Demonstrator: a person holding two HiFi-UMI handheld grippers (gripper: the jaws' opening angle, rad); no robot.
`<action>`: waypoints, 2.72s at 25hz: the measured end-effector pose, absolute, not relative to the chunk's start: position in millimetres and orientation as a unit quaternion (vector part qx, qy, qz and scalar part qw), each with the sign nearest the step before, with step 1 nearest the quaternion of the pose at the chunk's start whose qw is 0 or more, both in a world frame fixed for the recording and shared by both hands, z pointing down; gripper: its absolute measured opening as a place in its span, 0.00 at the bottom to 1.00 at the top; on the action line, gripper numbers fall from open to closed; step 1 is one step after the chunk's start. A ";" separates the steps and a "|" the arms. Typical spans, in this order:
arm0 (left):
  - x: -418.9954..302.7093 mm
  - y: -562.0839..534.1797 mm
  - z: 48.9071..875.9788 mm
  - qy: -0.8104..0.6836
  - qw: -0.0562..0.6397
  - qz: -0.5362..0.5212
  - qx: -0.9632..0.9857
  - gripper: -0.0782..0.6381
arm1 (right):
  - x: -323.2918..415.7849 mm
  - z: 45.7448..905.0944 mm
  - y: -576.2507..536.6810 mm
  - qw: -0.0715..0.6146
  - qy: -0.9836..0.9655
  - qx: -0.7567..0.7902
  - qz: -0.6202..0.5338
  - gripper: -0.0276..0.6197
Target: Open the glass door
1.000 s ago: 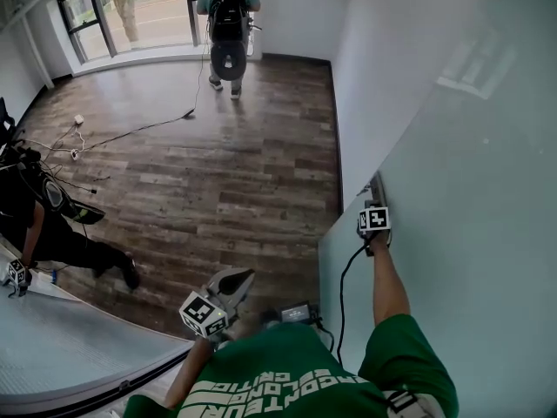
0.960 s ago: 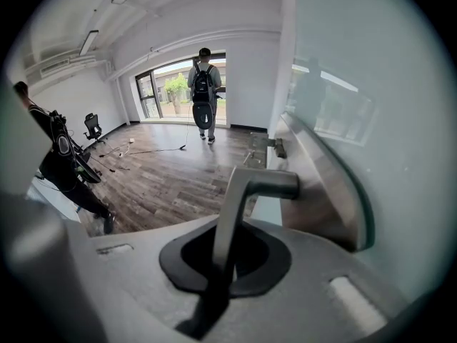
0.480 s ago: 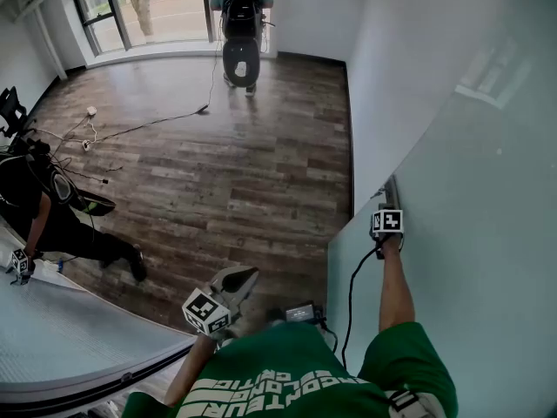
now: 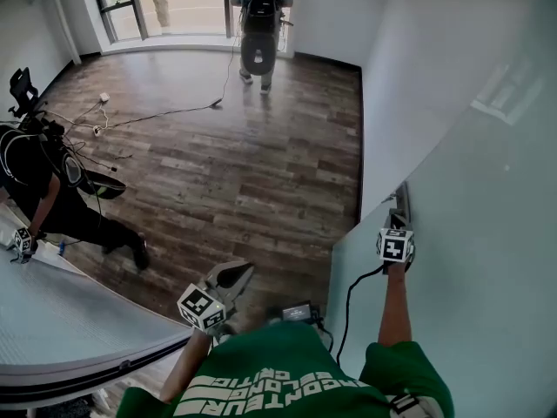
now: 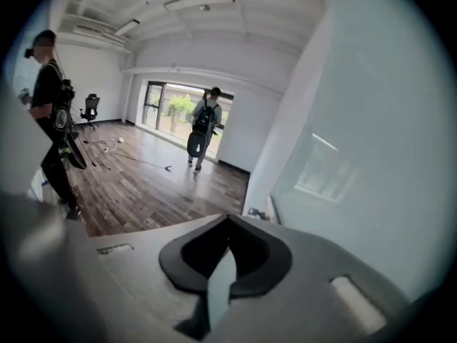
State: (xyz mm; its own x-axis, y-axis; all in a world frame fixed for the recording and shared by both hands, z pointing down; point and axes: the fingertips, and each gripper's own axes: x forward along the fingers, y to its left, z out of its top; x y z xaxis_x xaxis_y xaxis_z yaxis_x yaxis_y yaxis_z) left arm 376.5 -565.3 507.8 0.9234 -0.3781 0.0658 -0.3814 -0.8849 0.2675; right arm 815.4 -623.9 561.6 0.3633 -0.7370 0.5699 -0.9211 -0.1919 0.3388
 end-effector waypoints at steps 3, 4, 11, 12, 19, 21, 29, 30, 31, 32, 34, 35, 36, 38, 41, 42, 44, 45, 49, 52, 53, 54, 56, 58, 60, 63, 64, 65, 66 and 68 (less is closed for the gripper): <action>364.1 -565.4 507.4 -0.202 0.139 0.005 0.970 0.13 | 779.3 540.3 -628.2 0.298 -0.589 0.746 0.086 0.03; 360.4 -564.6 507.9 -0.203 0.139 0.005 0.969 0.13 | 768.6 533.8 -629.3 0.283 -0.603 0.743 0.072 0.03; 327.2 -558.1 503.4 -0.225 0.133 0.003 0.965 0.13 | 682.3 491.5 -626.6 0.169 -0.685 0.708 0.032 0.03; 320.9 -557.5 502.7 -0.230 0.132 0.003 0.964 0.13 | 668.4 487.7 -625.9 0.158 -0.695 0.701 0.029 0.03; 277.3 -559.8 500.0 -0.268 0.127 0.000 0.955 0.13 | 580.6 481.4 -634.4 0.119 -0.755 0.645 0.023 0.03; 263.9 -559.9 500.5 -0.279 0.127 0.000 0.952 0.13 | 556.2 482.2 -637.9 0.116 -0.768 0.629 0.024 0.03; 218.6 -553.1 504.7 -0.315 0.124 -0.001 0.941 0.13 | 463.2 485.1 -651.5 0.103 -0.820 0.563 0.023 0.03; 213.5 -553.0 505.3 -0.319 0.123 0.000 0.940 0.13 | 452.7 485.8 -653.5 0.102 -0.825 0.555 0.024 0.03; 208.7 -552.8 506.1 -0.323 0.122 0.000 0.938 0.13 | 443.0 486.5 -655.1 0.101 -0.830 0.548 0.025 0.03; 204.2 -552.4 507.2 -0.328 0.123 0.000 0.937 0.13 | 434.0 487.1 -656.1 0.101 -0.835 0.541 0.025 0.03; 195.6 -551.4 509.8 -0.338 0.124 -0.001 0.933 0.13 | 417.9 488.5 -657.2 0.101 -0.843 0.527 0.025 0.03; 191.8 -551.1 510.8 -0.343 0.125 -0.002 0.931 0.13 | 410.5 489.1 -657.8 0.101 -0.848 0.520 0.026 0.03; 188.3 -551.1 511.4 -0.347 0.125 -0.003 0.929 0.13 | 403.5 489.9 -658.4 0.101 -0.851 0.514 0.027 0.03; 182.1 -551.0 512.3 -0.354 0.125 -0.003 0.927 0.13 | 390.4 492.2 -659.3 0.102 -0.858 0.503 0.030 0.03; 175.2 -550.8 513.1 -0.362 0.125 -0.005 0.924 0.13 | 374.2 495.7 -658.9 0.105 -0.865 0.490 0.030 0.03; 173.7 -550.6 513.2 -0.363 0.125 -0.005 0.923 0.13 | 370.1 496.3 -658.5 0.106 -0.867 0.486 0.030 0.03; 172.7 -551.0 513.0 -0.364 0.125 -0.006 0.923 0.13 | 364.8 497.3 -658.0 0.108 -0.870 0.480 0.030 0.03; 173.2 -551.6 512.9 -0.365 0.125 -0.007 0.923 0.13 | 363.6 498.1 -658.3 0.110 -0.871 0.477 0.030 0.03; 175.4 -554.2 513.5 -0.367 0.125 -0.008 0.922 0.13 | 361.6 501.8 -659.7 0.122 -0.874 0.469 0.028 0.03; 175.1 -554.5 511.2 -0.366 0.126 -0.008 0.922 0.13 | 359.8 500.4 -659.2 0.126 -0.875 0.467 0.028 0.03; 174.9 -554.8 510.1 -0.366 0.126 -0.008 0.922 0.13 | 359.5 499.4 -659.3 0.126 -0.875 0.466 0.028 0.03; 174.8 -555.3 509.0 -0.366 0.126 -0.009 0.922 0.13 | 359.5 498.5 -659.5 0.126 -0.875 0.466 0.028 0.03; 174.6 -556.4 507.8 -0.366 0.125 -0.010 0.922 0.13 | 359.5 497.6 -660.0 0.127 -0.875 0.466 0.027 0.03; 174.4 -557.1 508.3 -0.366 0.126 -0.010 0.922 0.13 | 359.7 498.3 -660.5 0.128 -0.875 0.467 0.028 0.03; 174.3 -557.4 509.7 -0.366 0.127 -0.010 0.922 0.13 | 360.3 500.0 -661.0 0.129 -0.874 0.467 0.028 0.03; 174.6 -558.4 510.8 -0.366 0.127 -0.010 0.922 0.13 | 360.9 501.3 -662.2 0.129 -0.874 0.467 0.029 0.03; 174.9 -558.7 510.8 -0.366 0.127 -0.009 0.922 0.13 | 361.3 501.4 -662.5 0.129 -0.874 0.467 0.029 0.03; 175.4 -558.9 510.6 -0.366 0.127 -0.009 0.922 0.13 | 362.1 501.5 -662.5 0.130 -0.874 0.467 0.029 0.03; 175.9 -558.9 510.3 -0.366 0.127 -0.009 0.922 0.13 | 362.9 501.7 -662.4 0.130 -0.874 0.467 0.029 0.03; 176.0 -558.5 509.7 -0.366 0.127 -0.009 0.922 0.13 | 363.7 501.3 -661.6 0.131 -0.874 0.468 0.028 0.03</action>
State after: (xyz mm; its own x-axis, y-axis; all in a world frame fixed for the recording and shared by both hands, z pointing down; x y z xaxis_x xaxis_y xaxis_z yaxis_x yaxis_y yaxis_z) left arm 176.0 -558.5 509.7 0.7313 -0.6777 0.0769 -0.6732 -0.6990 0.2415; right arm 363.7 -661.6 501.3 -0.5276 -0.8101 0.2555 -0.8250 0.5603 0.0729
